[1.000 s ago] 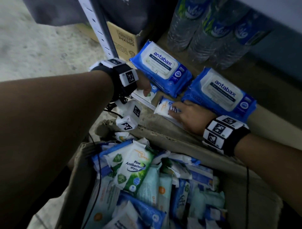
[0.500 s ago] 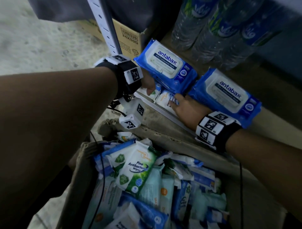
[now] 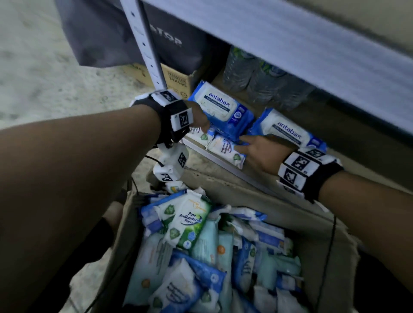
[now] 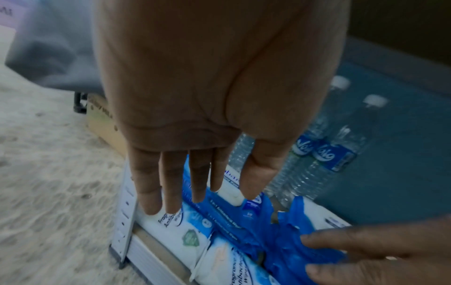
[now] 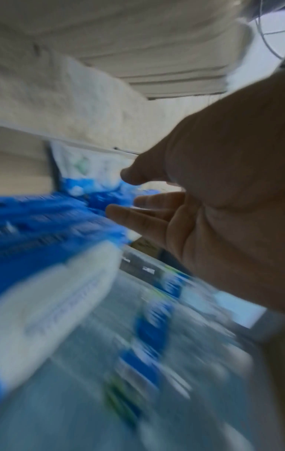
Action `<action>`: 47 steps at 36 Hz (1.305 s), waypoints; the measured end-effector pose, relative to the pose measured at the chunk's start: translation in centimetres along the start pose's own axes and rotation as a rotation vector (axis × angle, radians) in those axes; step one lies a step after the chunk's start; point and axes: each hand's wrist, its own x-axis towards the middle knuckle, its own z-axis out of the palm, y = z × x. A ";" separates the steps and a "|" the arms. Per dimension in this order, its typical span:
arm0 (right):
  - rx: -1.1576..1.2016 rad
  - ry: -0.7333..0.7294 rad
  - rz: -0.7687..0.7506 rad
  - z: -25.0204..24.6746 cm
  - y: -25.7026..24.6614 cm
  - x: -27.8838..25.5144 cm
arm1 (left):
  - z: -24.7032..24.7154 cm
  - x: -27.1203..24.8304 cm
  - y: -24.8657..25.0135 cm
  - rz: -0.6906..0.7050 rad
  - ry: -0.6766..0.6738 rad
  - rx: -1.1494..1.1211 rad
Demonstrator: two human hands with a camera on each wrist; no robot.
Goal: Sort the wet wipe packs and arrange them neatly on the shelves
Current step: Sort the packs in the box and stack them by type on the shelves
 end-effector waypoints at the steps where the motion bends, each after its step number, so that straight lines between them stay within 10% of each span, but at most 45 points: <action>1: 0.005 -0.008 0.007 -0.6 0.0 -1.0 | -0.1 -0.9 0.1 0.013 0.009 0.004; 18: 0.317 0.163 0.216 -0.9 -7.0 -15.4 | 3.7 -16.4 -1.0 0.300 0.199 0.356; 47: 0.866 0.173 0.278 9.2 -23.3 -16.4 | 19.5 -19.0 -15.1 0.001 -0.072 0.324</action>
